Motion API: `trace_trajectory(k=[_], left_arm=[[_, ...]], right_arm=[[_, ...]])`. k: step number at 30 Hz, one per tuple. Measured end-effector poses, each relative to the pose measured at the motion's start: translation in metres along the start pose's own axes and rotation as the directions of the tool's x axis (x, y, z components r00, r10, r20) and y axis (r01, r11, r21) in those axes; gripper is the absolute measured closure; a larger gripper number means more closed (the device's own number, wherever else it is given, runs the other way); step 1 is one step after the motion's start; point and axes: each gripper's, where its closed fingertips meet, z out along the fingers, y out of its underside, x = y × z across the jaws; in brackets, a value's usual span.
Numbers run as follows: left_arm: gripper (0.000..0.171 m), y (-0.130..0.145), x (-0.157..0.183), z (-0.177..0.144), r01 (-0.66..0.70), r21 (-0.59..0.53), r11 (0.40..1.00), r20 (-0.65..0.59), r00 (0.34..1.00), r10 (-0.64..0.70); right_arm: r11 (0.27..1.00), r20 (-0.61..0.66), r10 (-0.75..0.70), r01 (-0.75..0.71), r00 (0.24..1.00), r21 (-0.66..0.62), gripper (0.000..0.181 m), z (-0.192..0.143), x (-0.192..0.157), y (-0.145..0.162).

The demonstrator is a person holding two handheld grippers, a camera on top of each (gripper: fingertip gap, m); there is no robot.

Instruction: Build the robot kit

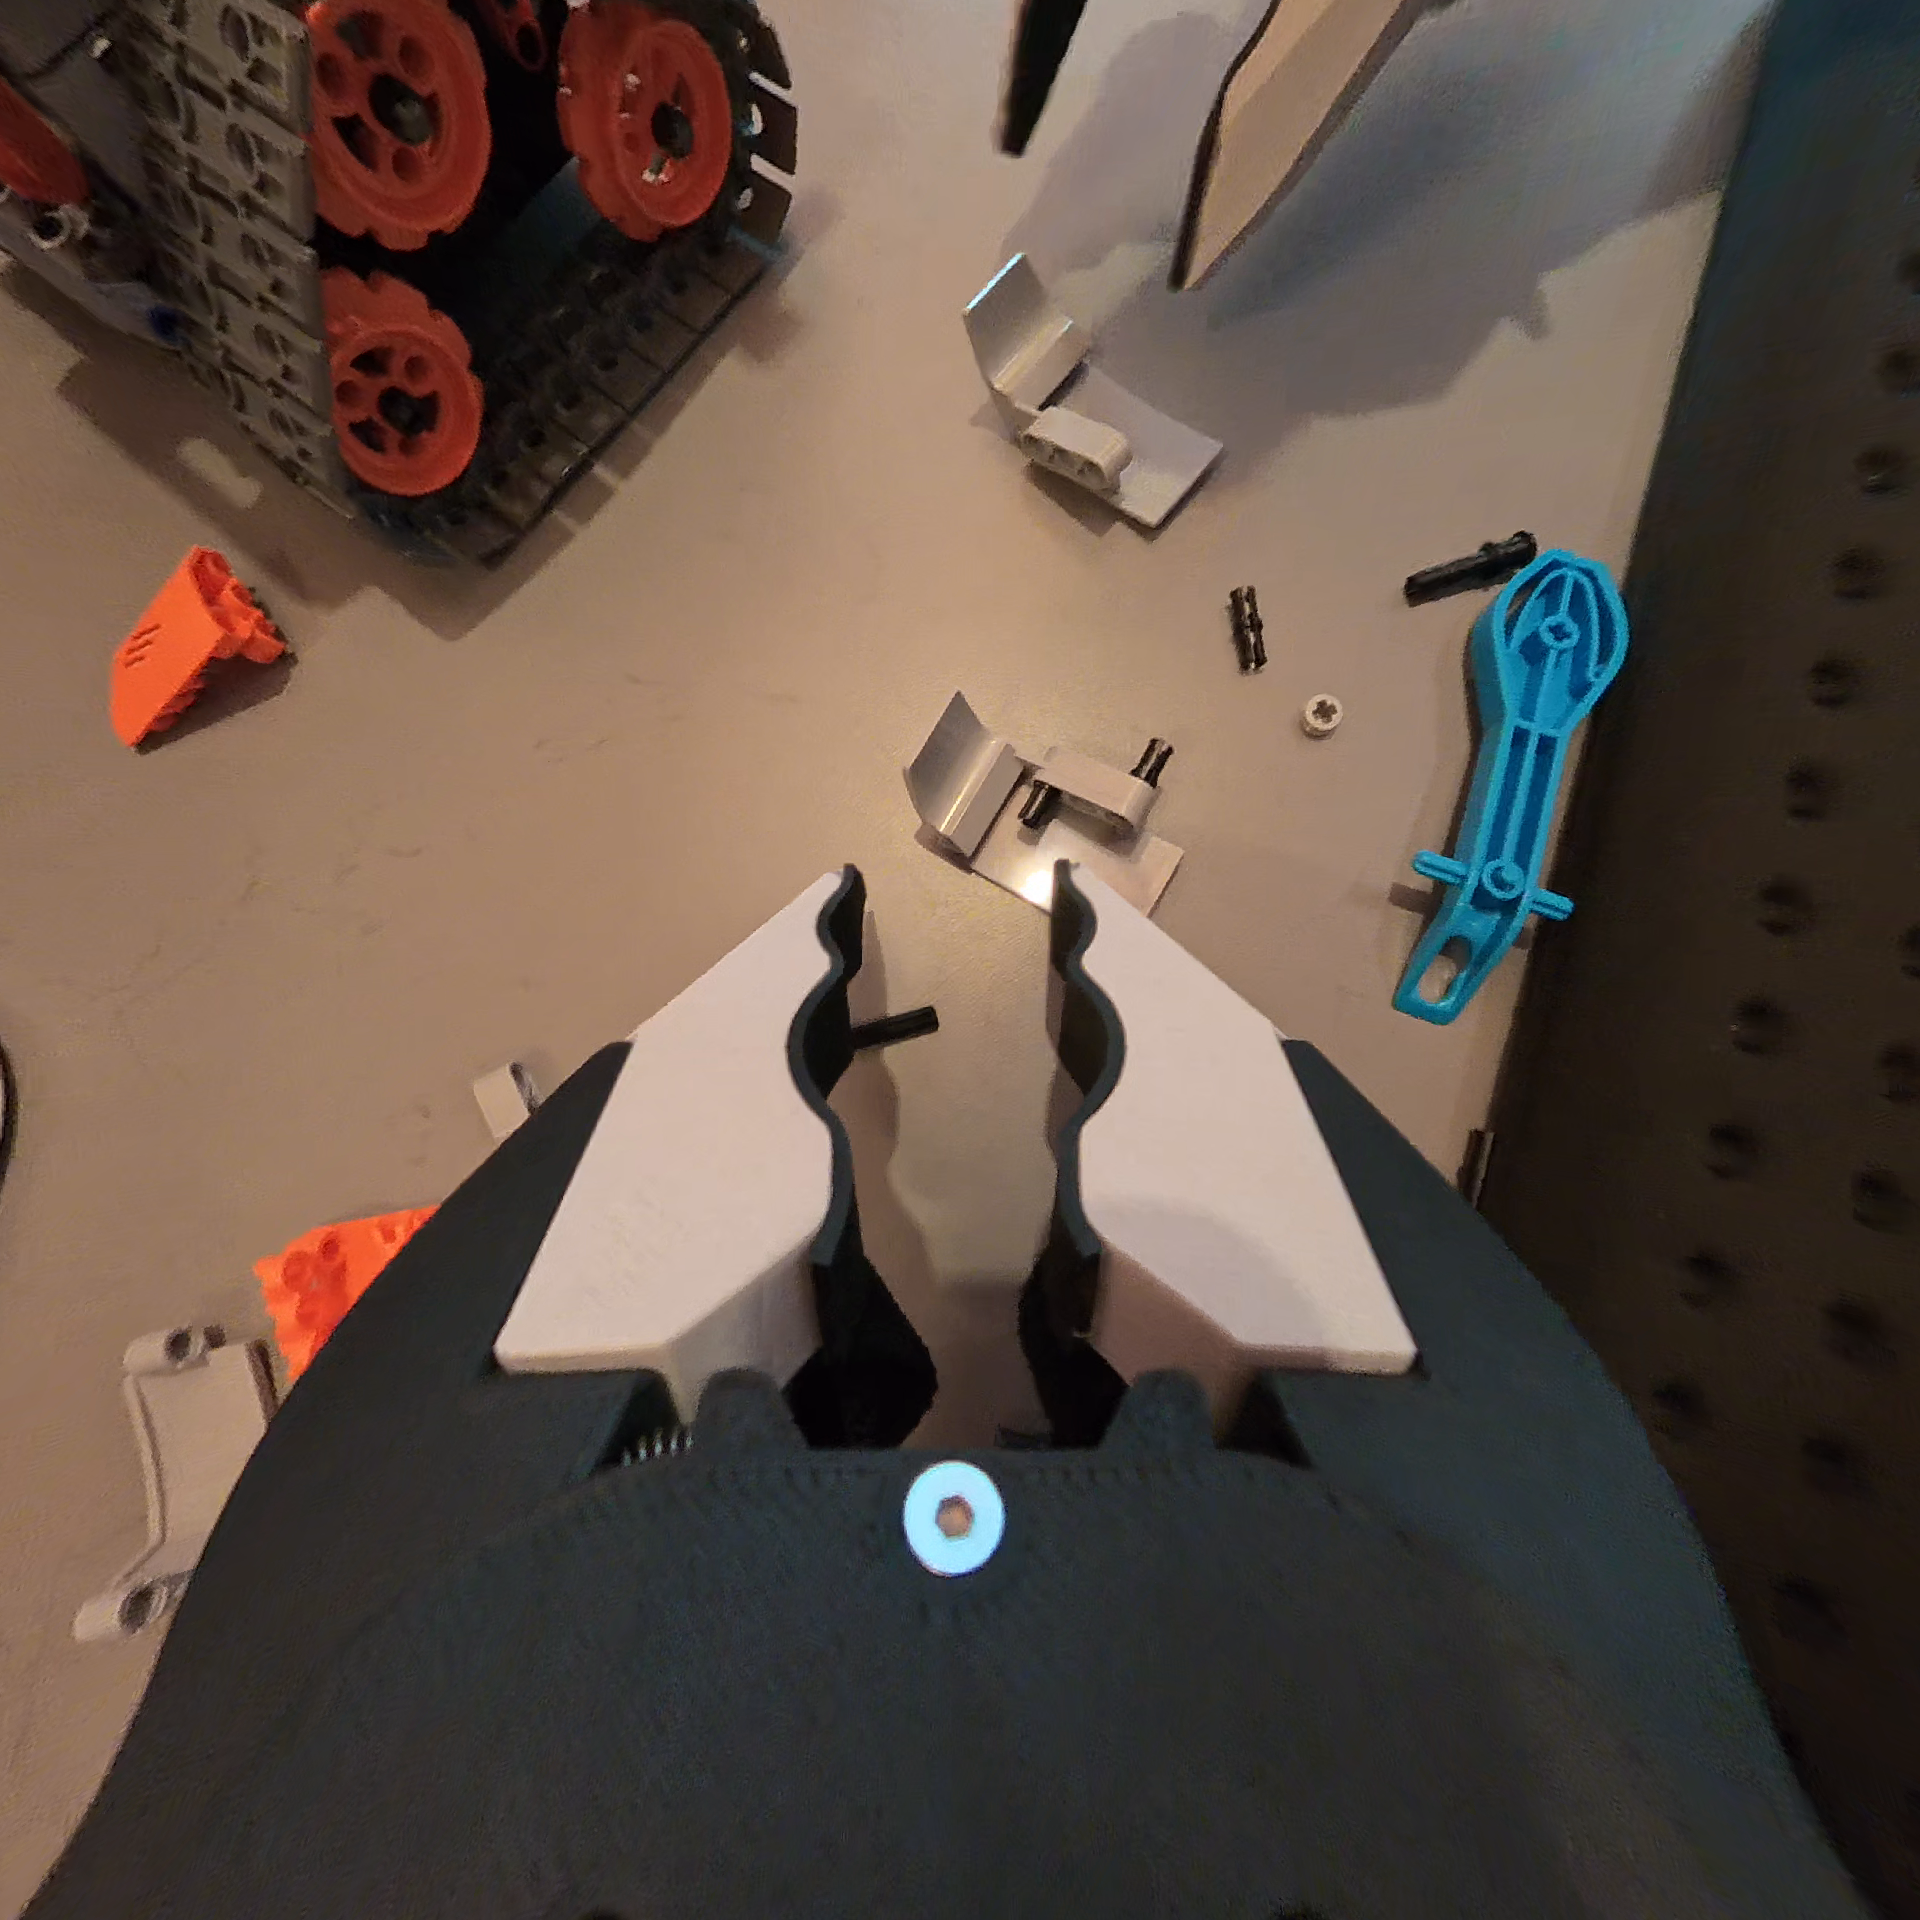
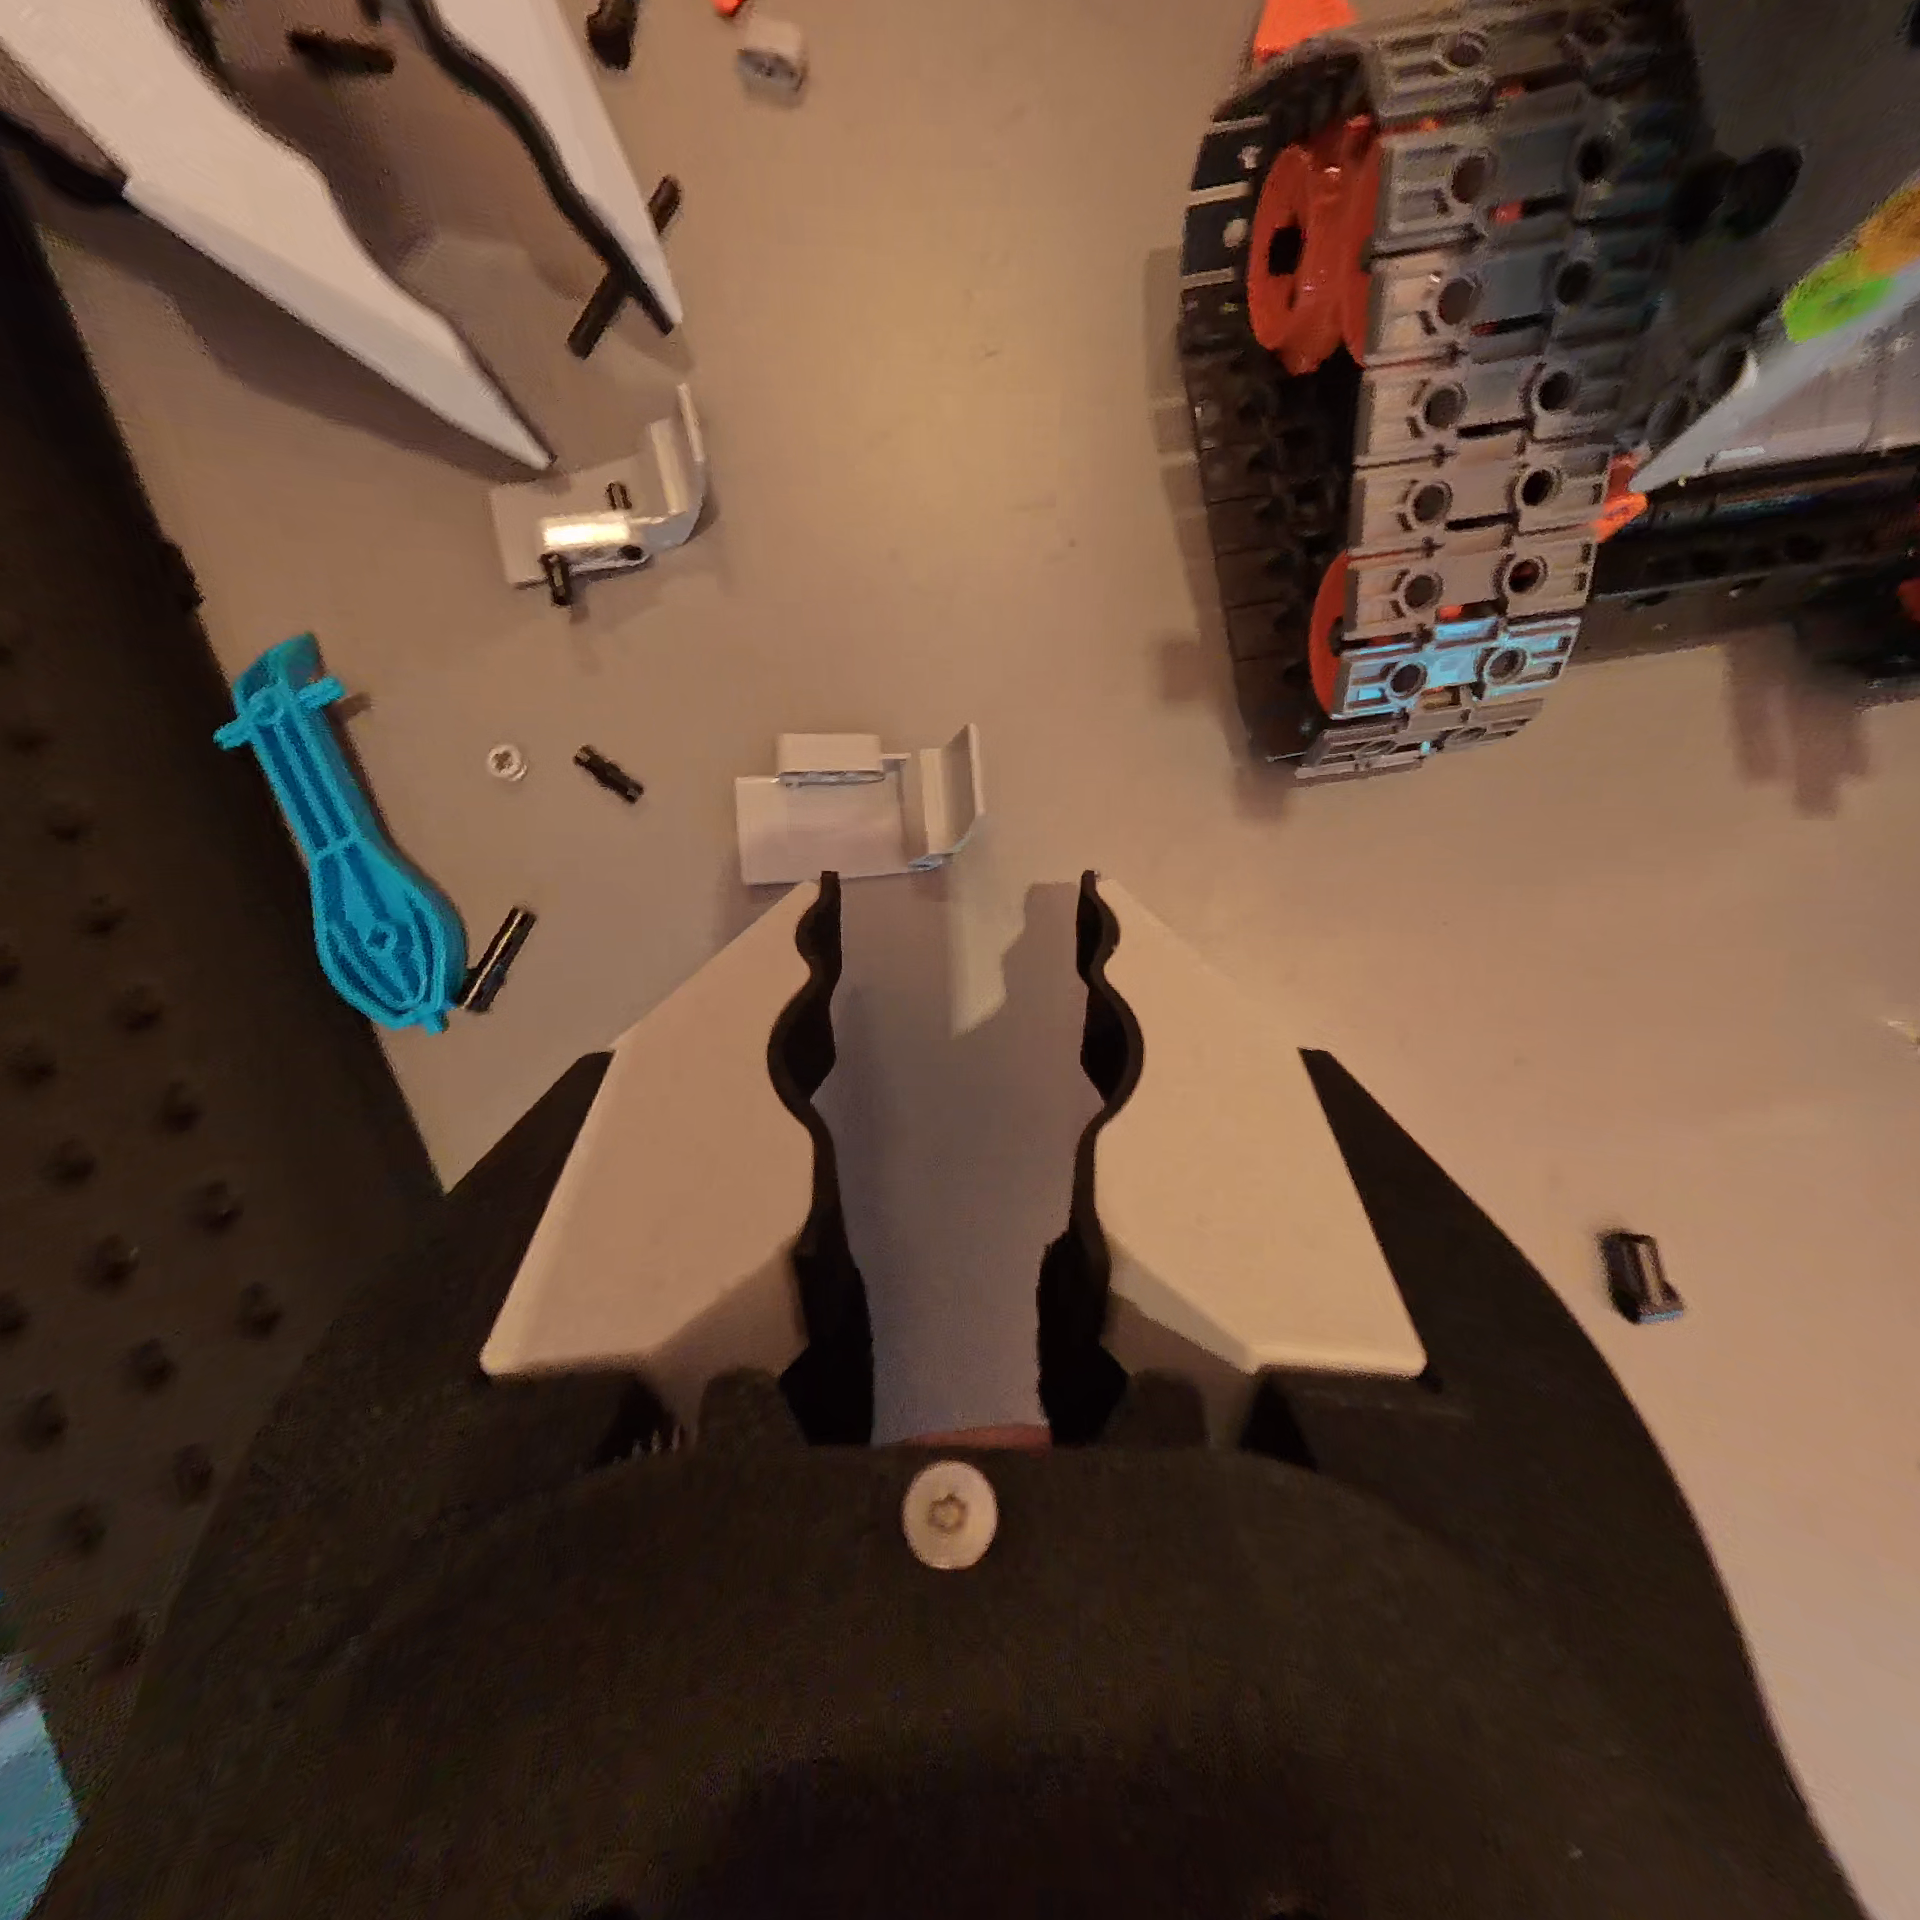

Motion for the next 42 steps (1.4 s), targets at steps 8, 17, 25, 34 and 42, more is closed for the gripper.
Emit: trace_trajectory(k=[8, 17, 25, 34, 42], left_arm=[[0.132, -0.002, 0.003, 0.014, -0.02, -0.024, 1.0, -0.027, 0.999, 0.019], [0.143, -0.005, 0.0, 0.017, -0.034, -0.007, 0.999, -0.025, 0.999, 0.034], [0.142, -0.007, -0.004, 0.018, -0.04, 0.0, 0.999, -0.013, 0.999, 0.04], [0.137, -0.011, -0.002, 0.007, -0.04, 0.049, 0.998, -0.041, 0.998, 0.042], [0.14, -0.014, 0.012, -0.006, -0.099, 0.105, 0.989, -0.096, 0.989, 0.11]], right_arm=[[1.0, 0.12, 0.02, -0.022, 0.993, 0.015, 0.168, 0.026, -0.012, -0.004], [0.998, 0.18, -0.048, 0.041, 0.983, 0.041, 0.169, 0.04, -0.03, -0.02], [0.995, 0.17, -0.094, 0.088, 0.981, 0.043, 0.155, 0.047, -0.039, -0.029], [0.989, 0.02, -0.111, 0.109, 0.994, 0.096, 0.143, 0.023, -0.028, -0.033], [0.982, 0.024, -0.11, 0.105, 0.994, 0.157, 0.147, 0.004, -0.035, -0.032]])
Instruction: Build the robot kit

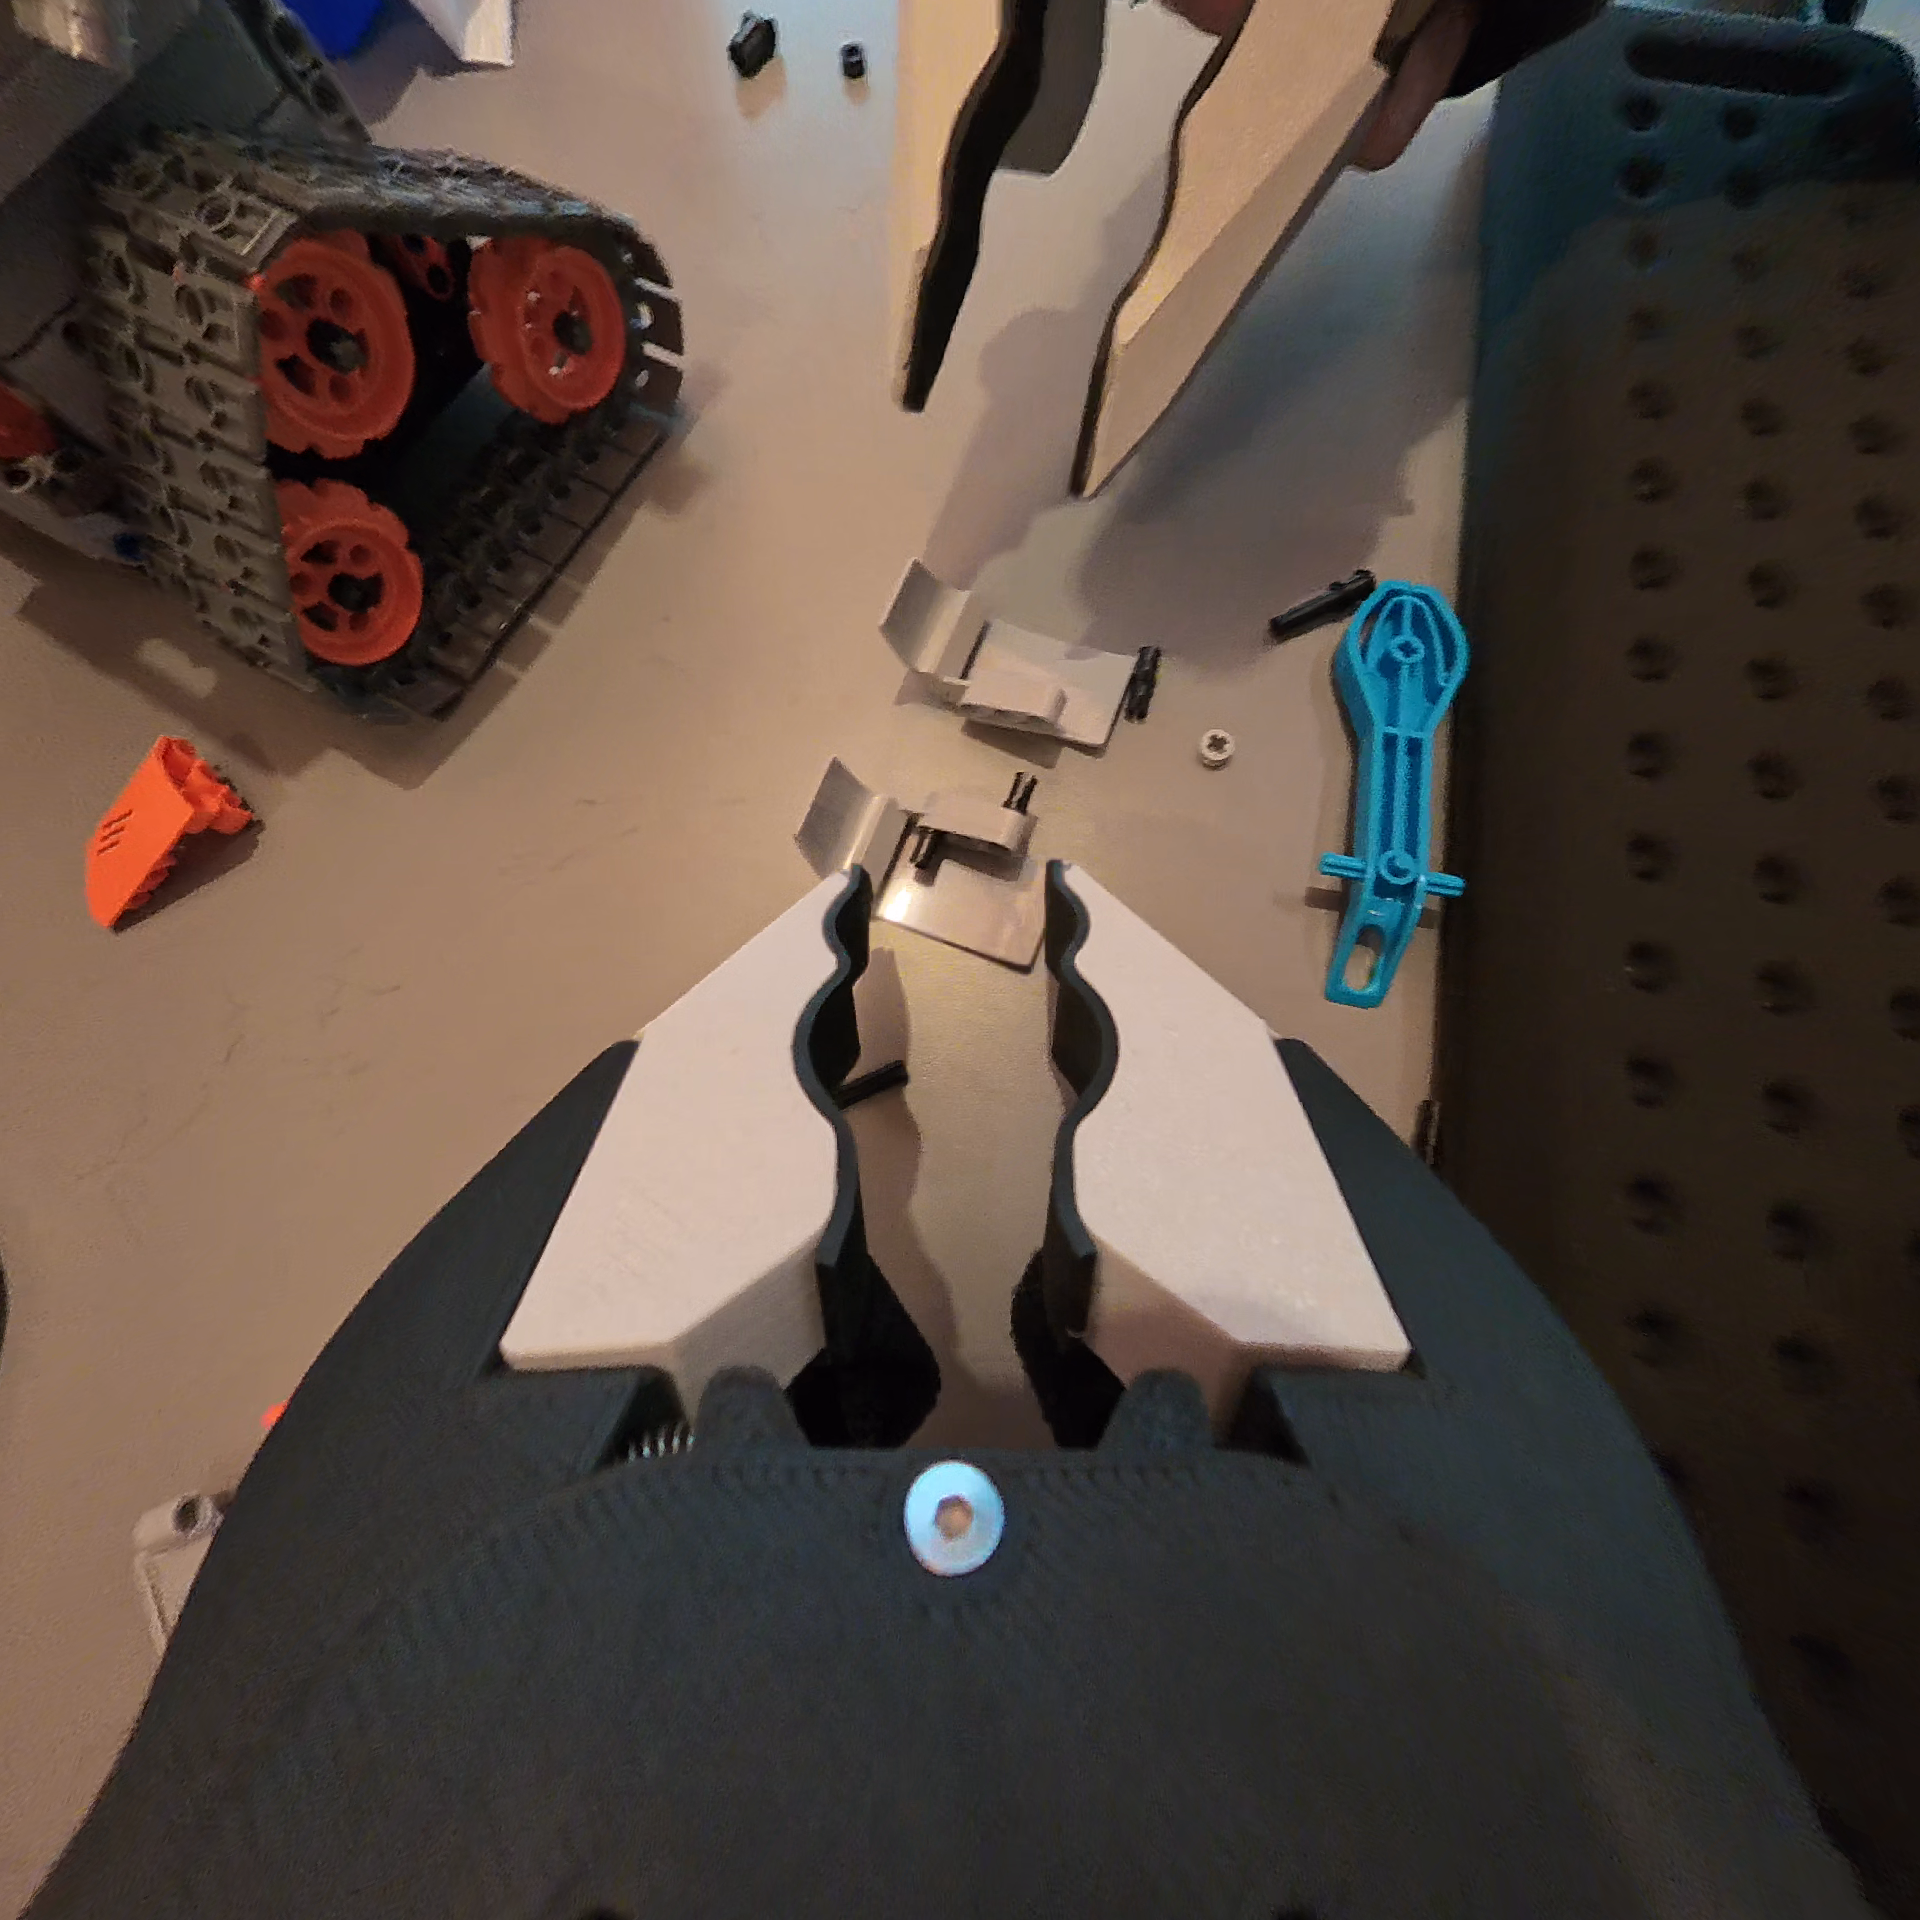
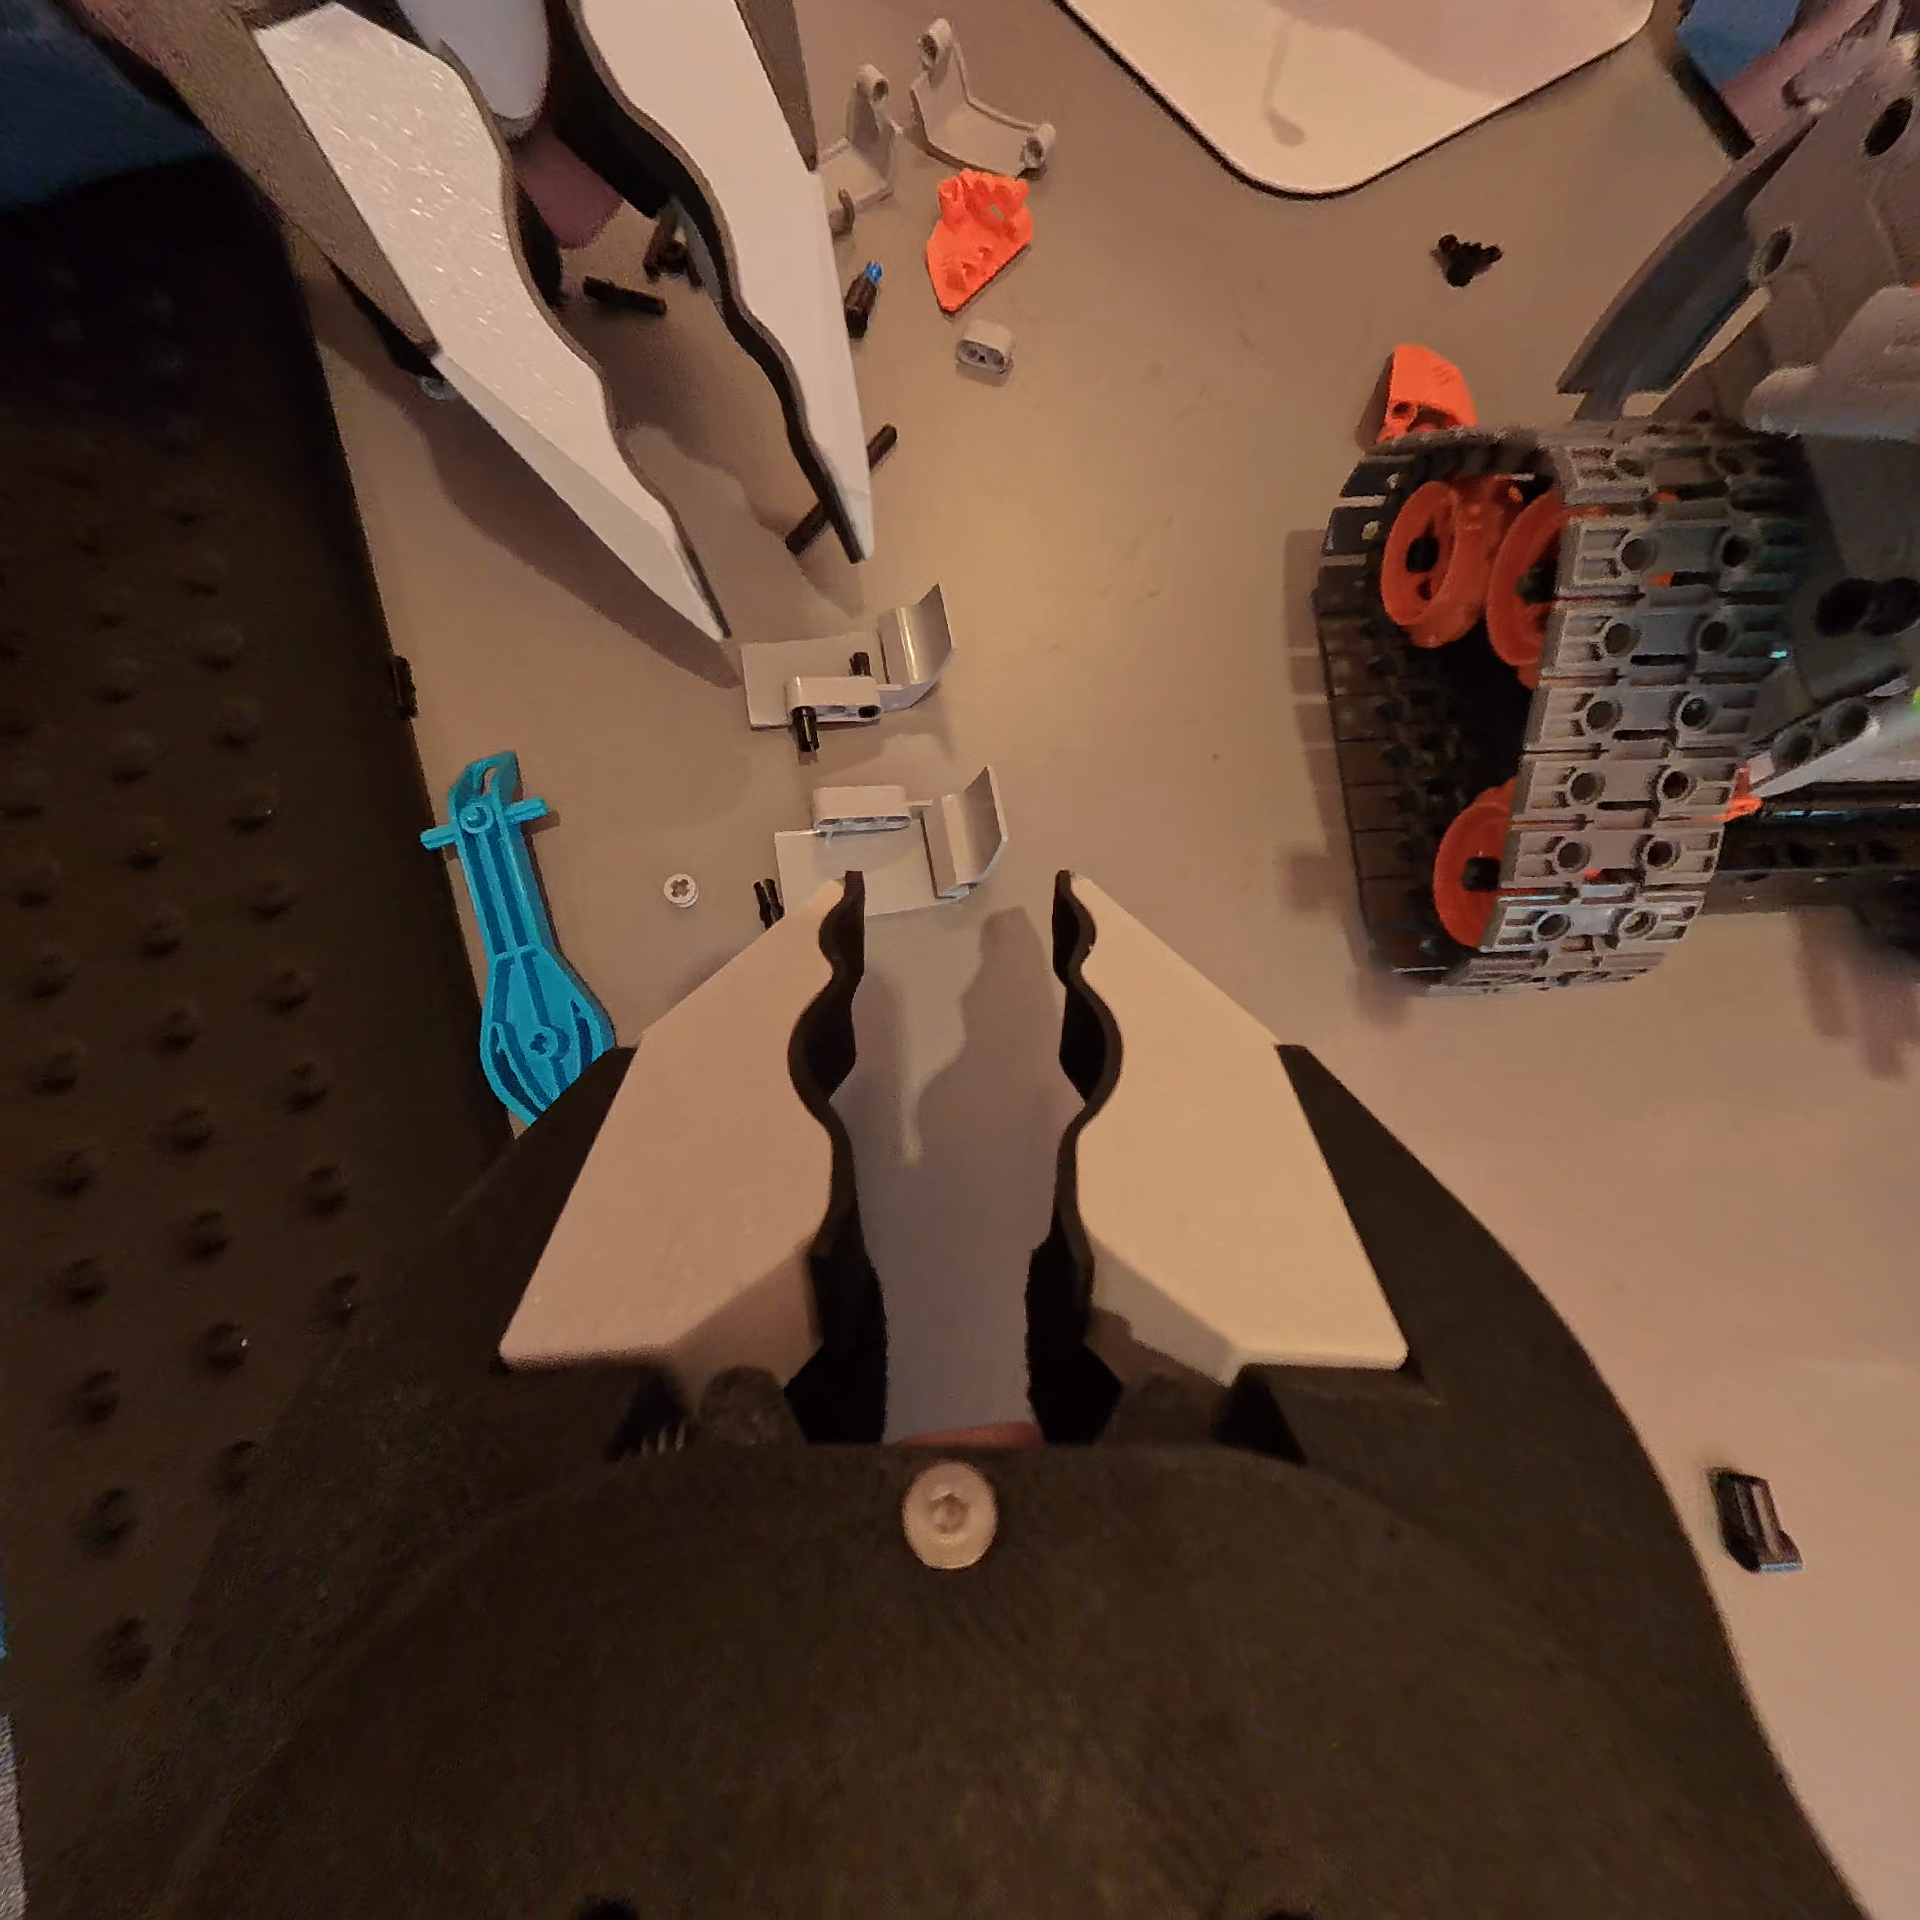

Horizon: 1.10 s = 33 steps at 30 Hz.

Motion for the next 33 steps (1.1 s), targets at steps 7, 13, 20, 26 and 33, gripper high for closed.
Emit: trace_trajectory(k=[7, 13, 20, 26, 33], left_arm=[[0.142, 0.003, 0.016, 0.003, -0.12, -0.009, 0.993, 0.0, 0.993, 0.12], [0.145, 0.008, 0.014, 0.006, -0.129, -0.033, 0.991, 0.002, 0.992, 0.13], [0.148, 0.018, 0.014, 0.012, -0.165, -0.088, 0.982, 0.012, 0.986, 0.167], [0.151, 0.018, 0.016, 0.013, -0.157, -0.082, 0.984, -0.004, 0.988, 0.158], [0.157, 0.018, 0.018, 0.014, -0.159, -0.078, 0.984, -0.015, 0.987, 0.159]], right_arm=[[0.999, -0.008, 0.051, -0.051, 0.999, 0.002, 0.141, 0.011, 0.008, 0.01], [0.998, 0.021, 0.062, -0.062, 0.998, -0.009, 0.14, 0.021, 0.01, 0.011], [0.998, 0.02, 0.024, -0.023, 1.0, -0.059, 0.145, 0.03, 0.007, 0.017], [0.998, 0.03, 0.019, -0.017, 0.999, -0.058, 0.153, 0.036, 0.002, 0.016], [0.999, 0.037, 0.02, -0.019, 0.999, -0.043, 0.164, 0.04, -0.001, 0.013]])
